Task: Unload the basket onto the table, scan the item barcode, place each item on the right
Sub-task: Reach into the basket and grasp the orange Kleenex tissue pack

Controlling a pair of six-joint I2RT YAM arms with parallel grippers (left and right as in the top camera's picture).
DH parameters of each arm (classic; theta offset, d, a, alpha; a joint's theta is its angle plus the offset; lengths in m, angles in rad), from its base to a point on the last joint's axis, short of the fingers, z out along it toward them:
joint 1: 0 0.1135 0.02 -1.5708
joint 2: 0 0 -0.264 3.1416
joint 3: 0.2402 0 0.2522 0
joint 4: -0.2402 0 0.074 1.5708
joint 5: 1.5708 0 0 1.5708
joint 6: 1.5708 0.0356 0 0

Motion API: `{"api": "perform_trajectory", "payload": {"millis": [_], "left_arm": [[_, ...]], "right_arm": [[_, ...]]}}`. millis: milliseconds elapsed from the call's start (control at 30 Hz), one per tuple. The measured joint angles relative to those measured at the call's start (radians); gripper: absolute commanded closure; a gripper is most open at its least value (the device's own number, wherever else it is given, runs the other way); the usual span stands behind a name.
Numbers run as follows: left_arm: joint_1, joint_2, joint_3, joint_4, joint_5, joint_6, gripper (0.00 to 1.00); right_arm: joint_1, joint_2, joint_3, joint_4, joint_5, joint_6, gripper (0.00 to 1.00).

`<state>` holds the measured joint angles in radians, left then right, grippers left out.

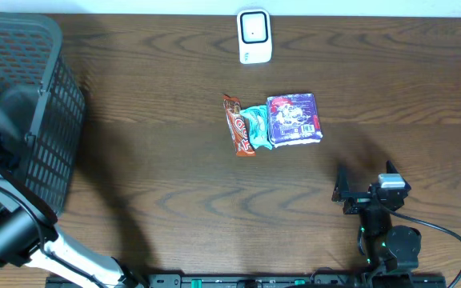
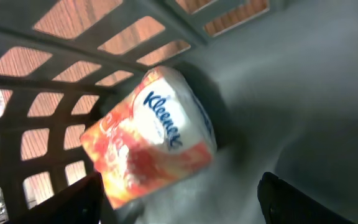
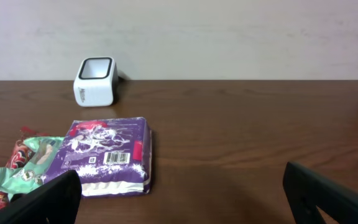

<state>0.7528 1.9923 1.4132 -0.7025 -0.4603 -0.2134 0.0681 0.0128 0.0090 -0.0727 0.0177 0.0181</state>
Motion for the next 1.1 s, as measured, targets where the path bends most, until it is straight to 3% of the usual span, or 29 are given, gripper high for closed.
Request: {"api": "perform_trajectory", "payload": {"millis": [500,533,567,667,700,967,1100], "left_arm": [[0.023,0.037,0.0,0.089,0.015,0.0,0.23],[0.029,0.037,0.0,0.092,0.029,0.0,0.27],[0.035,0.037,0.001,0.094,0.041,0.001,0.37],[0.05,0.043,0.002,0.097,0.069,0.001,0.87],[0.053,0.048,0.002,0.09,0.068,0.002,0.92],[0.056,0.042,0.009,0.045,0.063,0.008,0.93],[0.055,0.0,0.005,-0.006,0.153,-0.011,0.93]], "right_arm": [[0.0,0.0,0.0,0.0,0.0,0.0,0.01],[0.0,0.0,0.0,0.0,0.0,0.0,0.01],[0.0,0.0,0.0,0.0,0.0,0.0,0.01],[0.0,0.0,0.0,0.0,0.0,0.0,0.01],[0.0,0.0,0.0,0.0,0.0,0.0,0.01],[0.0,0.0,0.0,0.0,0.0,0.0,0.01],[0.0,0.0,0.0,0.0,0.0,0.0,0.01]]}}
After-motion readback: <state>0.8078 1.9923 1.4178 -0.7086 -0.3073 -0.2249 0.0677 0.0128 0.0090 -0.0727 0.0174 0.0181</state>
